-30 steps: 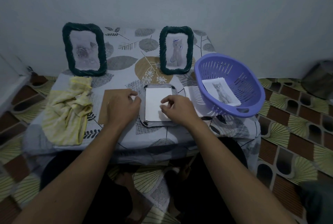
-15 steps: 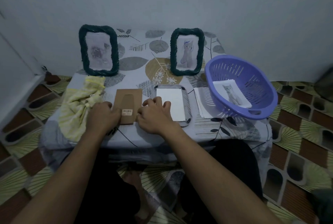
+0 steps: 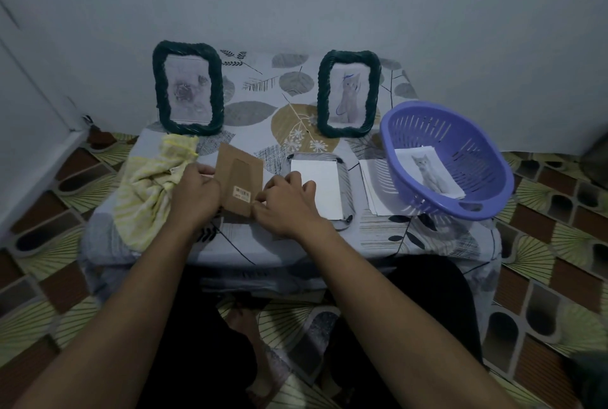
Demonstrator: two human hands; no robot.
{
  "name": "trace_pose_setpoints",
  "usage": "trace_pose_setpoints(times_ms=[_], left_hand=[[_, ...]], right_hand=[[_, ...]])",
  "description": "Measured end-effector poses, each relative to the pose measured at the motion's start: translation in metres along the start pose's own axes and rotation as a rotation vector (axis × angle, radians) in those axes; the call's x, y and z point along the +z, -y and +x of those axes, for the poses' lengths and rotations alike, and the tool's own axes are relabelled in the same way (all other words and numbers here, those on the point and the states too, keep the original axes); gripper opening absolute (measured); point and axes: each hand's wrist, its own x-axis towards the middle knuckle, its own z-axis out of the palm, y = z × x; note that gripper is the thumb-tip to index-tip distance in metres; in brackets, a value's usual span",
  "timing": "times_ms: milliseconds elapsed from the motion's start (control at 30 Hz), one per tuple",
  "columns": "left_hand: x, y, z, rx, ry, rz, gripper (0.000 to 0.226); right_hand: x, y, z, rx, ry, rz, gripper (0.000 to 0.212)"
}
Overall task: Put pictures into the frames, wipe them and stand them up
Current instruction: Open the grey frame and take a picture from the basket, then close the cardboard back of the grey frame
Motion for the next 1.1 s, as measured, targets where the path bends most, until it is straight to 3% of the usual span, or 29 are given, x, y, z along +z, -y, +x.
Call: trace_pose_setpoints(times_ms=[167, 300, 367, 533, 733, 1100], left_hand=[[0.008, -0.016, -0.003, 0.095, -0.088, -0.176, 0.024], [0.026, -0.030, -0.008, 0.108, -0.008, -0.375, 0.022], [0.038, -0.036, -0.011, 0.087, 0.029, -0.449, 0.021], [0.065, -0.044, -0.019, 0.111, 0.057, -0.452, 0.018], [0.087, -0.041, -0.027, 0.173, 0.051, -0.233, 0.021], [0.101, -0.011, -0.027, 0.193, 0.040, 0.003, 0.030]], right_hand=[[-0.017, -0.009, -0.004, 0.160, -0.133, 0.291, 0.033], [-0.026, -0.030, -0.004, 0.302, -0.247, 0.807, 0.014], [-0.031, -0.044, -0.007, 0.358, -0.358, 0.933, 0.014], [-0.039, -0.083, -0.014, 0.431, -0.421, 0.983, 0.020], [-0.040, -0.121, -0.026, 0.412, -0.406, 1.029, 0.014], [-0.024, -0.128, -0.030, 0.462, -0.345, 0.916, 0.010]])
